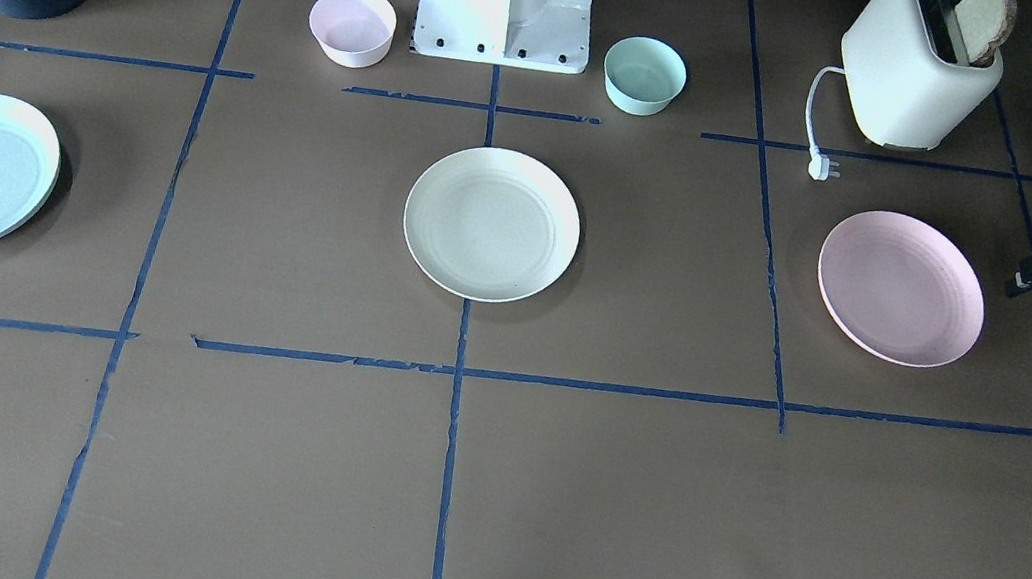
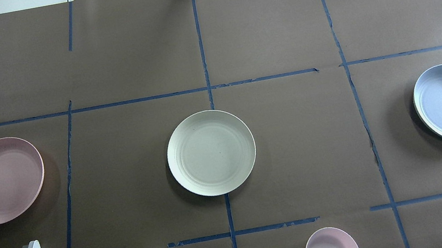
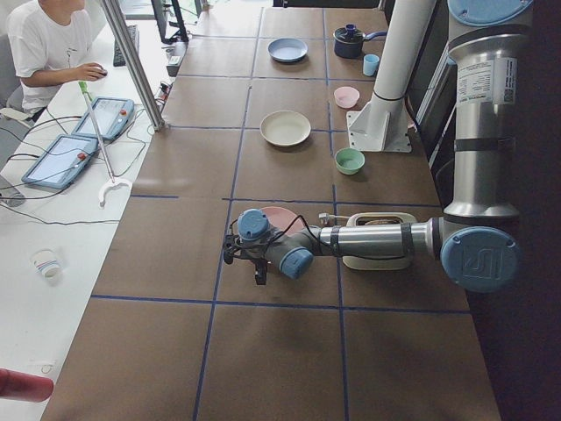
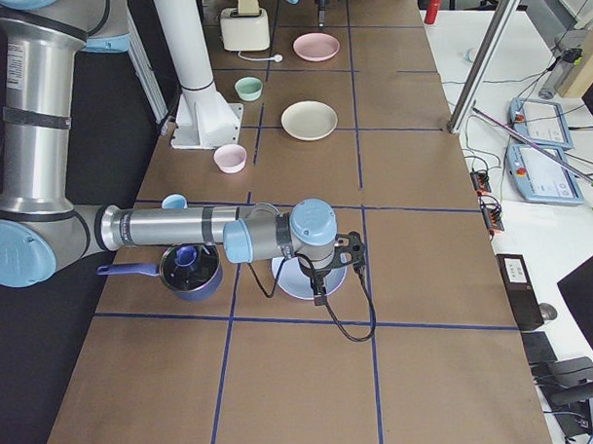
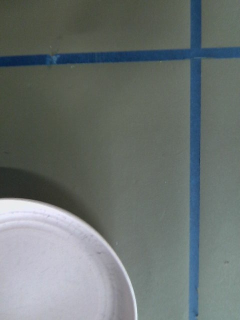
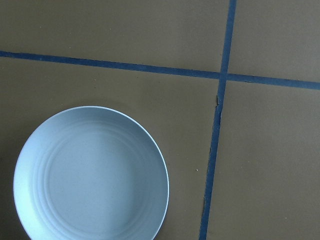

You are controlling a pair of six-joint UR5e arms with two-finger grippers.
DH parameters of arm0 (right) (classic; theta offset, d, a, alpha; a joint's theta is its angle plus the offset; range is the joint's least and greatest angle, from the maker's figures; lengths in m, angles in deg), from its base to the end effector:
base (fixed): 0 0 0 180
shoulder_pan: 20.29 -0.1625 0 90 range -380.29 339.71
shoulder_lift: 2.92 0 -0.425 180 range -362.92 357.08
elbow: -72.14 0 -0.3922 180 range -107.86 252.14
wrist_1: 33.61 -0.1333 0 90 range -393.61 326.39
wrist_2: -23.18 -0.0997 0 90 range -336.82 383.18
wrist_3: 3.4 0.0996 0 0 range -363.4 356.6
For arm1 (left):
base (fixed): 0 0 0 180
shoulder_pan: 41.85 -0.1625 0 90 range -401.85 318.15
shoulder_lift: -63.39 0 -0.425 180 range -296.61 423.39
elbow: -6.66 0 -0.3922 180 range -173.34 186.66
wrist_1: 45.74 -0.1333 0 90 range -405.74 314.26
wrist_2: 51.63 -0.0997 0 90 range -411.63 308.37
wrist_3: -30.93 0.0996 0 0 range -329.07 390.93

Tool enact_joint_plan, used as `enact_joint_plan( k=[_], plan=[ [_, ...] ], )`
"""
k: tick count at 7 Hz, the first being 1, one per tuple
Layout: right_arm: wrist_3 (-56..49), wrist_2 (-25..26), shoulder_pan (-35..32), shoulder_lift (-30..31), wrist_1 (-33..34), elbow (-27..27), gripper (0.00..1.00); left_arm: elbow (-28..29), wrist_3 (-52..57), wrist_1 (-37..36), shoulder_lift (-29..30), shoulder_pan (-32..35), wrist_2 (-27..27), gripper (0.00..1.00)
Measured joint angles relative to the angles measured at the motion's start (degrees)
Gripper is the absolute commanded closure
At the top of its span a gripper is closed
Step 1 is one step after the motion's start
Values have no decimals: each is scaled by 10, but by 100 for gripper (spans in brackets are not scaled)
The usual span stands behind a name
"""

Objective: Stack three plates with pink and blue
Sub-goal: 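Grasp the pink plate rim with the left gripper and lift it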

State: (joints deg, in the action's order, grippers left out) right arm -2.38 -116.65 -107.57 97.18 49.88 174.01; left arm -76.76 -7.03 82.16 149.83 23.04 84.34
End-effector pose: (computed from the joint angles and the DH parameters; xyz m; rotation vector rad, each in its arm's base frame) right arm 0.0369 -0.4276 0.6180 0.1069 -0.8723 -0.0906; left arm 0.1479 -0.4610 0.6705 -0.0208 0.9081 -0.0143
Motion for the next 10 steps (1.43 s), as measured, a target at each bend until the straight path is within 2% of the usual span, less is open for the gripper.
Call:
enact_joint_plan(
  k=[3, 4, 5, 6, 7, 10],
  plan=[
    [1, -1, 1, 0, 0, -1, 0, 4, -9, 9, 1, -19, 1, 43],
    [1, 0, 1, 0, 1, -2, 0, 4, -9, 10, 1, -24, 1, 43],
    [1, -1, 1, 0, 1, -2, 0, 4, -9, 10, 2, -29, 1, 60],
    [1, -1, 1, 0, 1, -2, 0, 4, -9, 10, 4, -33, 1, 91],
    [1, -2, 1, 0, 1, -3, 0, 4, -9, 9, 5, -36, 1, 100],
    [0, -2, 1, 0, 1, -5, 0, -19, -30, 10, 16, -37, 11, 100]
  ],
)
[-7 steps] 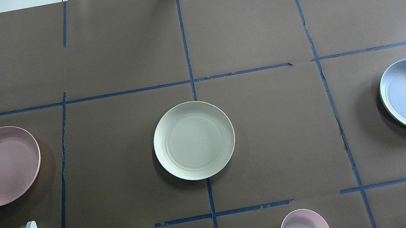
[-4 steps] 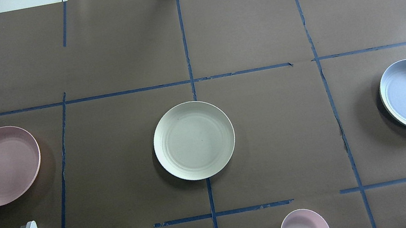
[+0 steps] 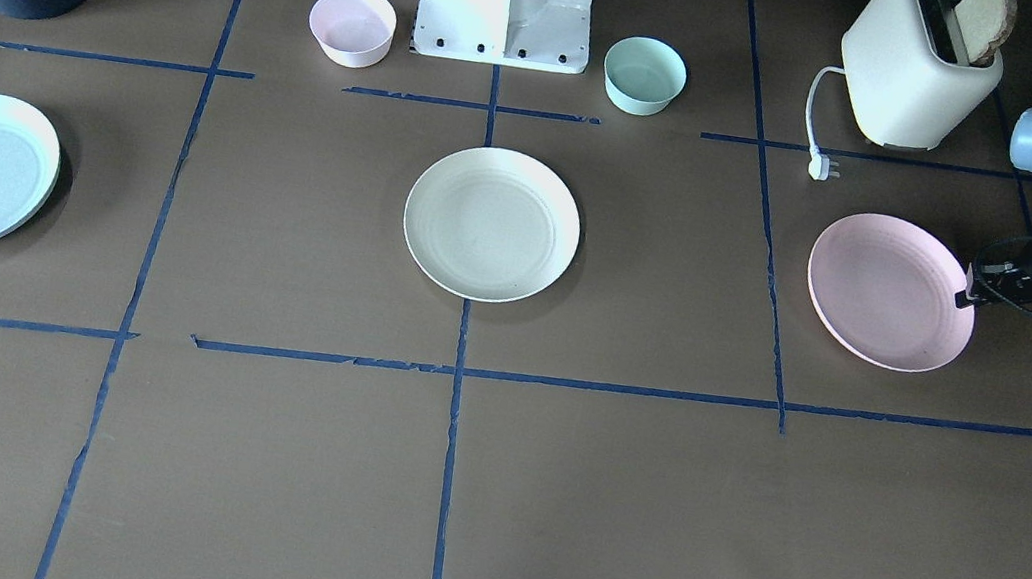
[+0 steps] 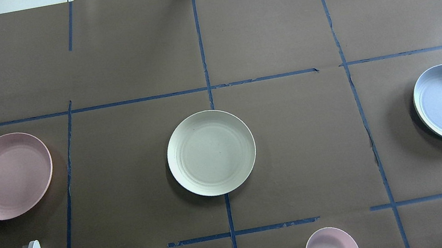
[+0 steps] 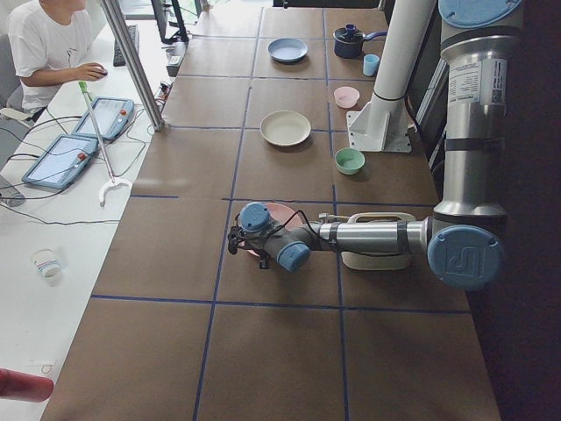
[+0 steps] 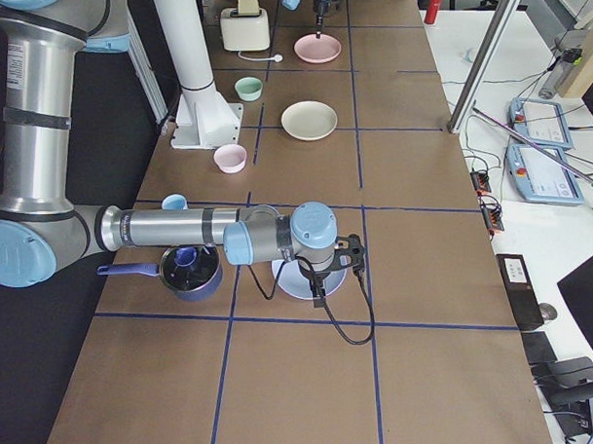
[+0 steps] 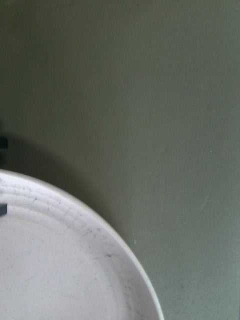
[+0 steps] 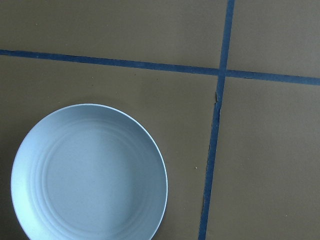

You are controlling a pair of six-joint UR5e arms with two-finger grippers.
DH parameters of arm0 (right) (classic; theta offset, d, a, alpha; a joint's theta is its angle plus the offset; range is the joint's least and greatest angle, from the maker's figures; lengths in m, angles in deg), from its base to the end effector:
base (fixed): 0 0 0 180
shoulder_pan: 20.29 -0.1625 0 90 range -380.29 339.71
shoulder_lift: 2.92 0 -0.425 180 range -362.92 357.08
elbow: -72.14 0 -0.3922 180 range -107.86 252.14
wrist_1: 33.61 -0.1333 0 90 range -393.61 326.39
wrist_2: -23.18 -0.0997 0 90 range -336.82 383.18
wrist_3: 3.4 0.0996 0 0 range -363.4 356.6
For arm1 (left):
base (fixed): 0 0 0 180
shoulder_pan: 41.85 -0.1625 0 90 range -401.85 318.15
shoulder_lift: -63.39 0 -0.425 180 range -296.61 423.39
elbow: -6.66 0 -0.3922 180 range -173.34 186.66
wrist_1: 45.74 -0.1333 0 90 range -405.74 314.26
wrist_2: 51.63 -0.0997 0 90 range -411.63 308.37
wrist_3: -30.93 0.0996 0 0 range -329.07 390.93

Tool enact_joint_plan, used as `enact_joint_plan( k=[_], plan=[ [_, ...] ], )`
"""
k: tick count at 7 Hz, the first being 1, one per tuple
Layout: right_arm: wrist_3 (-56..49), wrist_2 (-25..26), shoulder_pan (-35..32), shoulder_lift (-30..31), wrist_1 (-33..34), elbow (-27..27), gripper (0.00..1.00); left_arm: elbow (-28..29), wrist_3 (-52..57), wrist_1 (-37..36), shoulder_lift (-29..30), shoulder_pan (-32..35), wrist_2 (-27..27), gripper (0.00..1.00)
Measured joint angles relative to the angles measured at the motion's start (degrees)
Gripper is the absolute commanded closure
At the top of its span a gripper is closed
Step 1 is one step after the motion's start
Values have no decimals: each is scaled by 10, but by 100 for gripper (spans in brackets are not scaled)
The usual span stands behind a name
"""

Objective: Stack three plates with pink and blue
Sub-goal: 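Grasp the pink plate rim with the left gripper and lift it, then carry the pink plate over the cream plate and lower it on top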

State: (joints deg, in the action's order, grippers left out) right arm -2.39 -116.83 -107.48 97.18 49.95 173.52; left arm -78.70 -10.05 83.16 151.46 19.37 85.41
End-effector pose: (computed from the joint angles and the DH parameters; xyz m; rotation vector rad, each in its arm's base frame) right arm 0.0361 -0.4272 0.6222 0.0970 -0.8754 -0.0882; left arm 0.1858 -0.4637 0.6362 -0.0203 0.9570 0.0351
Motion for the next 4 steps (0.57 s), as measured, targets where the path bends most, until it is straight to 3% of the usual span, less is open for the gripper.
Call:
enact_joint_plan(
  k=[2, 4],
  plan=[
    [1, 0, 0, -1, -1, 0, 0, -59, -115, -2, 47, -1, 42, 100],
    [2, 0, 0, -1, -2, 1, 0, -103, -266, -6, 138, -45, 37, 100]
  ],
)
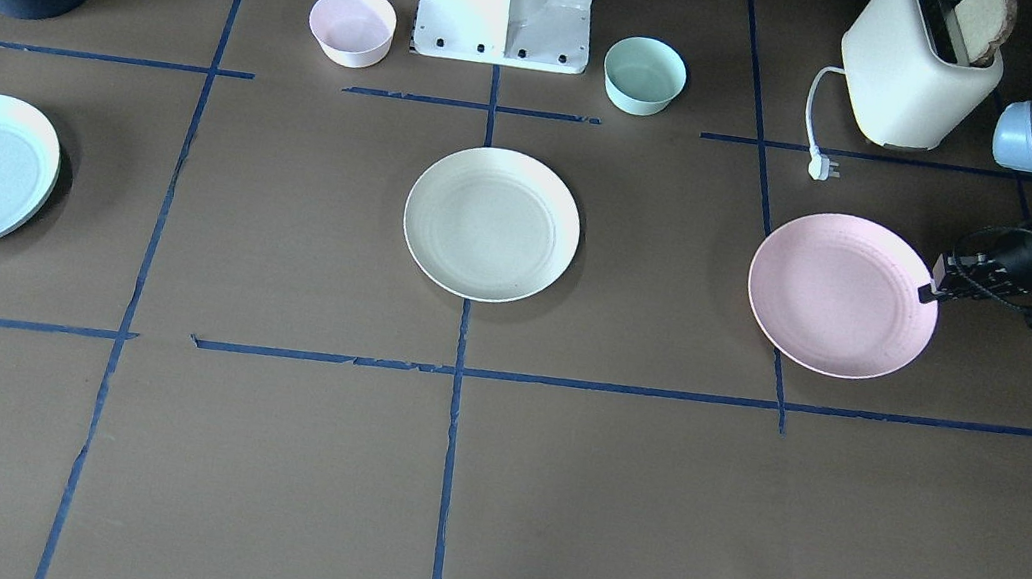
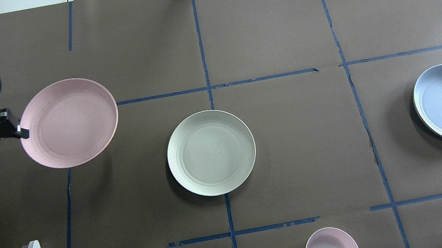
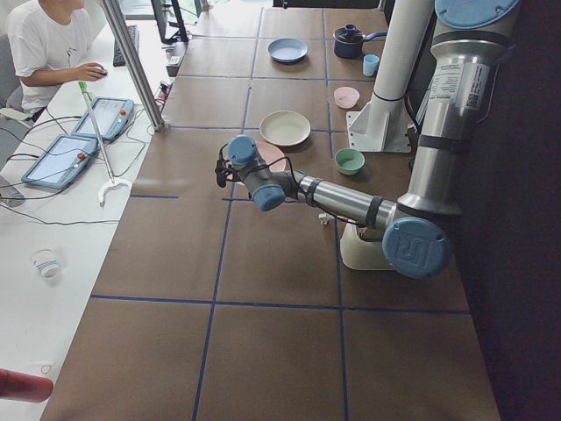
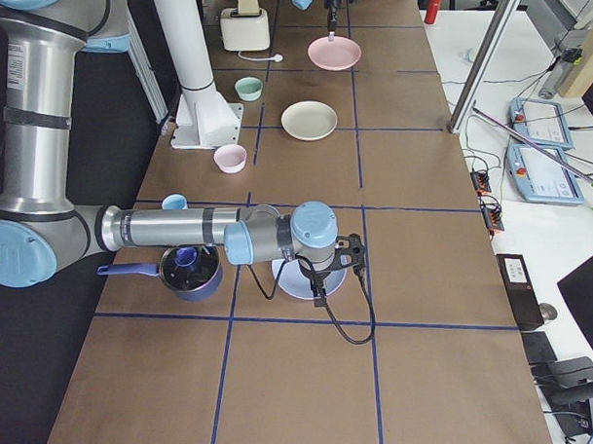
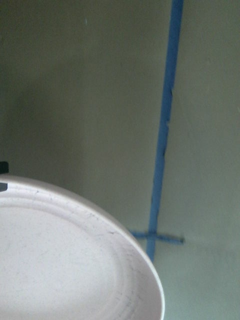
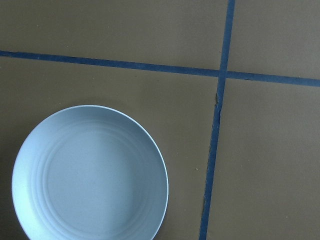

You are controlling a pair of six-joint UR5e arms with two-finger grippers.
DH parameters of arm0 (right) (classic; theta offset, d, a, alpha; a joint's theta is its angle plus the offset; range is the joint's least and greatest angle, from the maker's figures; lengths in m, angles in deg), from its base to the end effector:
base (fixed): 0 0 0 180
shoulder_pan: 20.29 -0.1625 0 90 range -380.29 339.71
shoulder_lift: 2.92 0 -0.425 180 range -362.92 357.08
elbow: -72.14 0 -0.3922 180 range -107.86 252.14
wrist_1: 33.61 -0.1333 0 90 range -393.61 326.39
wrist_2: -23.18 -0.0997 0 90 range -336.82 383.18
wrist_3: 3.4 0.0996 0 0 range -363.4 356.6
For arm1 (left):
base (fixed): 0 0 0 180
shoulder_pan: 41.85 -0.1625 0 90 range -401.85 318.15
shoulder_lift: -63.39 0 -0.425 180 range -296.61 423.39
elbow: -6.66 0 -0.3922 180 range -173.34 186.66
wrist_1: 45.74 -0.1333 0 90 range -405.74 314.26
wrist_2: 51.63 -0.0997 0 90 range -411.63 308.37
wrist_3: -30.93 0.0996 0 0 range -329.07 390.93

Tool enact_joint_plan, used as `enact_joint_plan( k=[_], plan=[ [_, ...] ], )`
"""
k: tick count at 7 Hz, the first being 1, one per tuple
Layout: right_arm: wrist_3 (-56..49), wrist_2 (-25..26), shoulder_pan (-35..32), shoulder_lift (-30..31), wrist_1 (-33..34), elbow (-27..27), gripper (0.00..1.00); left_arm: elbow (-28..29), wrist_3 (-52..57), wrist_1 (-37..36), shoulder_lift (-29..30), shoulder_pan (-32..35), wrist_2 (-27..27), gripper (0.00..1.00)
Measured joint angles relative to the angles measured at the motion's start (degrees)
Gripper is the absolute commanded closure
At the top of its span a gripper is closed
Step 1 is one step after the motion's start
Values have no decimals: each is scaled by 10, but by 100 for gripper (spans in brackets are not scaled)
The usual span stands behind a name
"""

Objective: Stack three plates with pink and blue
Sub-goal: 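Carry the pink plate over the cream plate and lower it on top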

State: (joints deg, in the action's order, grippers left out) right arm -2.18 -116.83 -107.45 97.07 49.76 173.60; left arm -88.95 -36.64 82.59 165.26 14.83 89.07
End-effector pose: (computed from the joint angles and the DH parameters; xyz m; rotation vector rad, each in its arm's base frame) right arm 0.0358 -0.4284 0.6203 0.1013 -0.8756 -0.0881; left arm 0.2660 -0.5069 0.4136 -0.0476 1.2065 -0.0929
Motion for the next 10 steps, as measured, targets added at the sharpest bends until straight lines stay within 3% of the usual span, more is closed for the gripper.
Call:
enact_joint_plan(
  k=[2, 4, 10],
  plan=[
    [0, 0, 0, -1, -1, 0, 0, -4, -117, -32, 102, -126, -105, 100],
    [3, 1, 7, -4, -1, 0, 0, -8, -142, -94, 154, -198, -189, 100],
    [6, -1, 24, -6, -1, -1, 0, -34, -148, -110, 140, -256, -209, 100]
  ],
)
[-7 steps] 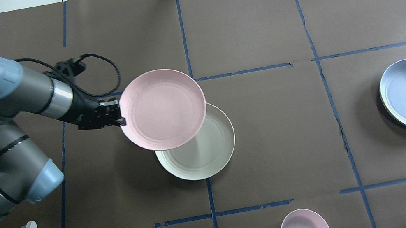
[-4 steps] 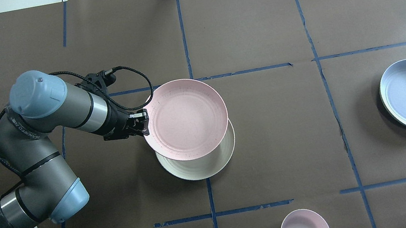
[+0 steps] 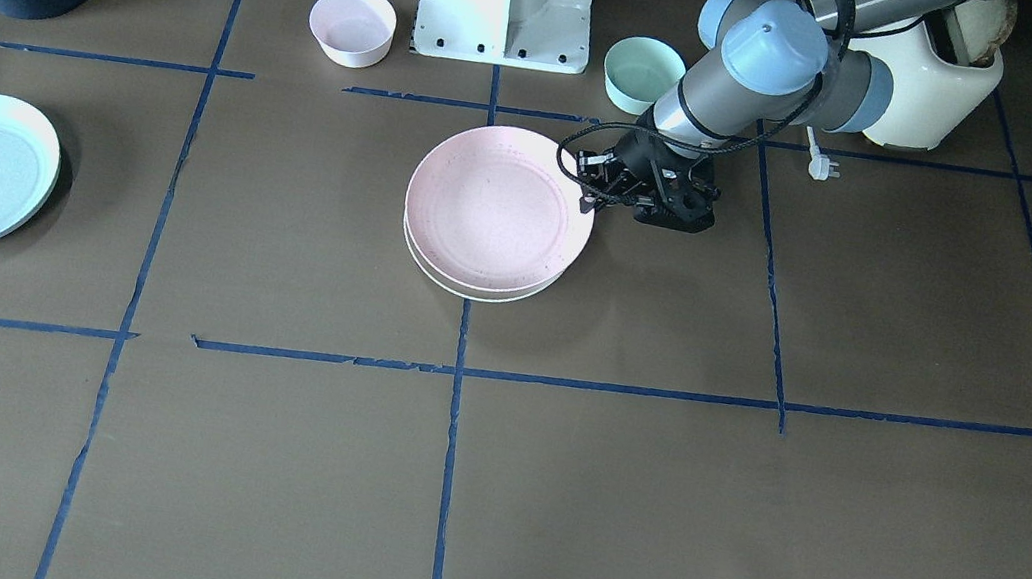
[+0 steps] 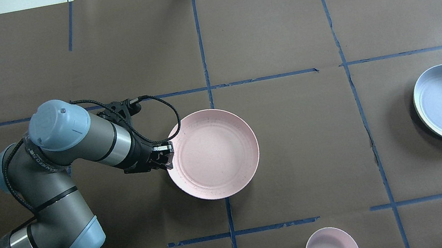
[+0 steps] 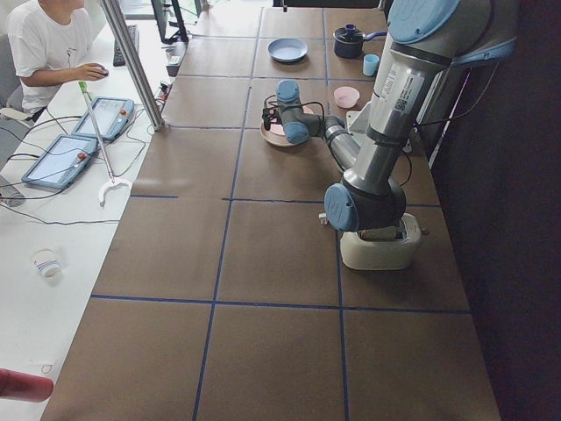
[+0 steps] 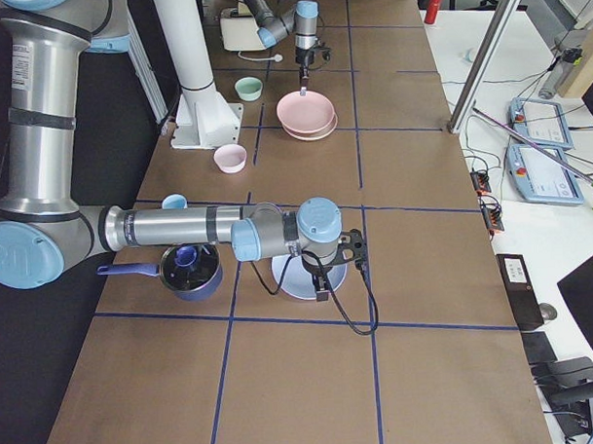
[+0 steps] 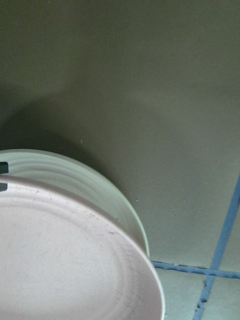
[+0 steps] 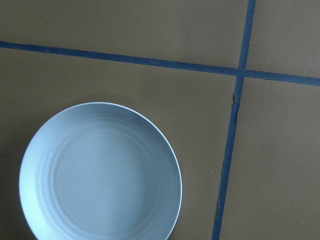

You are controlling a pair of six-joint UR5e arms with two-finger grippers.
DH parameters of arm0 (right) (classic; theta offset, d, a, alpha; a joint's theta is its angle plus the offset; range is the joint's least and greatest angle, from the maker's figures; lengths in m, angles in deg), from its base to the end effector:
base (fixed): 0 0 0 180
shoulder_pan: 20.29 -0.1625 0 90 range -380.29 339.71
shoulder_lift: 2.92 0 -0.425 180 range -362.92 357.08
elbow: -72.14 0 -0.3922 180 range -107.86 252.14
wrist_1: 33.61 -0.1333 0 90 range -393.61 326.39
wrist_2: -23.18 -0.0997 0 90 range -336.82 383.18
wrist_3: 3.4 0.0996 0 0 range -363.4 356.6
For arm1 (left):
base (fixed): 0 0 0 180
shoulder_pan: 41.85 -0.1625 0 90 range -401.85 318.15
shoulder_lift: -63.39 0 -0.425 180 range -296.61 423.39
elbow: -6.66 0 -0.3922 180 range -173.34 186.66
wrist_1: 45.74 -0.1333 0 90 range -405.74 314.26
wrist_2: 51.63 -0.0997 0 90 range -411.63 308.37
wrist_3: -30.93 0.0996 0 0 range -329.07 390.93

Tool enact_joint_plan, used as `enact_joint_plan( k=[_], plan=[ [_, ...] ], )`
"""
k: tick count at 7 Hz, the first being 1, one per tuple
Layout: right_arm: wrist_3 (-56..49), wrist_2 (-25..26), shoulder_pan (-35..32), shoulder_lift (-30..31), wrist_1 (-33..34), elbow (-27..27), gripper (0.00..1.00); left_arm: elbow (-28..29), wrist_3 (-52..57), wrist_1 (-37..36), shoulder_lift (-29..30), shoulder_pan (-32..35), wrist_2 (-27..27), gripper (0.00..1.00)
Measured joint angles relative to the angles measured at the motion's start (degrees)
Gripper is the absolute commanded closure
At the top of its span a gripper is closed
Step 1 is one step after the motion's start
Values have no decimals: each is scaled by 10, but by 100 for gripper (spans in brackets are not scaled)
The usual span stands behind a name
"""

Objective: Stack three plates with pink and blue
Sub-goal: 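Carry the pink plate over the cream plate and lower it on top, then open the left gripper and draw it back while the right gripper grasps the blue plate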

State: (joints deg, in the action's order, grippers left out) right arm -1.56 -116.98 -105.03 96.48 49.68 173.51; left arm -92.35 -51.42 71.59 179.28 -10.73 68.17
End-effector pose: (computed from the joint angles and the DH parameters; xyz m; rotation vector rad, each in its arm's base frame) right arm 0.0171 -0.4341 0.6163 0.0874 -0.8813 -0.1220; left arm 0.4962 -0.3974 0.2725 -0.0887 1.1515 -0.0808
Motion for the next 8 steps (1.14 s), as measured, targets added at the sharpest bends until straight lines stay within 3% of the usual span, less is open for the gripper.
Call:
enact_joint_plan(
  k=[6, 7, 8],
  plan=[
    [0, -6, 0, 1, 0, 0, 0, 8, 2, 4, 5, -4, -18, 97],
    [0, -6, 0, 1, 0, 0, 0, 8, 2, 5, 5, -4, -22, 60],
    [0, -8, 0, 2, 0, 0, 0, 8, 2, 5, 5, -4, -24, 1]
  ],
)
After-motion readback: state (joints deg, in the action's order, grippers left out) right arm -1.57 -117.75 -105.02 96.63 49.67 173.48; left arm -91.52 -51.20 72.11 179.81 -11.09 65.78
